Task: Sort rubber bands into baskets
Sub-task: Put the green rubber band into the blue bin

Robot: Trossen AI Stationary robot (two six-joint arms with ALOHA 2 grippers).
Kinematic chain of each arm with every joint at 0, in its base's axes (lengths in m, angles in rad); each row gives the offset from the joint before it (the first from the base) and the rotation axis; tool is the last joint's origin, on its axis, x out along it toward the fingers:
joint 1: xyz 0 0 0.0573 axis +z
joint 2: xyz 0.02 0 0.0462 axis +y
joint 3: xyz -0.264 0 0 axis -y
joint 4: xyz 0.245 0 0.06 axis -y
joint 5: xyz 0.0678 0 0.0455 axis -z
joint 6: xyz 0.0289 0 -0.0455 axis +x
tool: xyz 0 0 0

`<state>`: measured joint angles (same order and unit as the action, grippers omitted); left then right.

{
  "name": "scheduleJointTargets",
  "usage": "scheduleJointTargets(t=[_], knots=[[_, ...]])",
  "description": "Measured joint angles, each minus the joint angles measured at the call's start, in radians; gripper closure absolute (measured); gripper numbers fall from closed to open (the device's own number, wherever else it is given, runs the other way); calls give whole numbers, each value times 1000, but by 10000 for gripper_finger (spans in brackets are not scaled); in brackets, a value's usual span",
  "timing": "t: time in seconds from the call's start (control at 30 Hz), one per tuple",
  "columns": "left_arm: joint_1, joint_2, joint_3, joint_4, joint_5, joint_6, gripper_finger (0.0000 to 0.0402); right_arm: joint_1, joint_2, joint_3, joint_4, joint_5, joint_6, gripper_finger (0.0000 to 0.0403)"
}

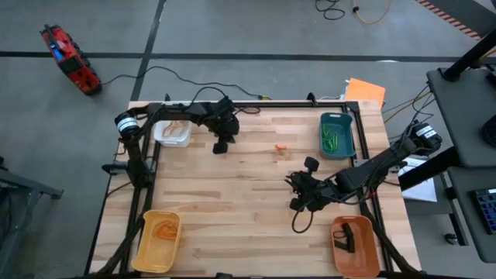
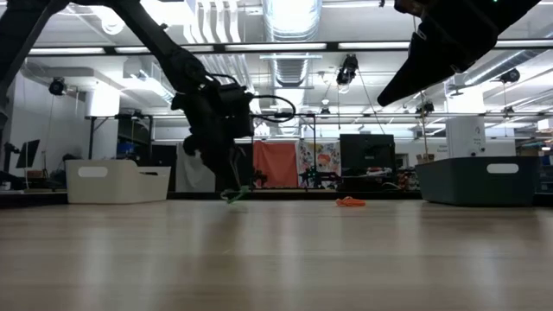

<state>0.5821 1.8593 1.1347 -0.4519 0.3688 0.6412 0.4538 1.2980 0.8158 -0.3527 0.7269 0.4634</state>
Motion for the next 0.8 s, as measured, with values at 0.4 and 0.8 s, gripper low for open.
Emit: scheduleJointTargets(t=[0.4, 0.8], knots=[[-134, -7, 0, 58, 158, -103, 401, 0, 0, -12, 41, 10, -39, 360], [-374, -55, -75, 373, 158, -218, 401, 0, 0, -37, 167, 8, -89, 360]])
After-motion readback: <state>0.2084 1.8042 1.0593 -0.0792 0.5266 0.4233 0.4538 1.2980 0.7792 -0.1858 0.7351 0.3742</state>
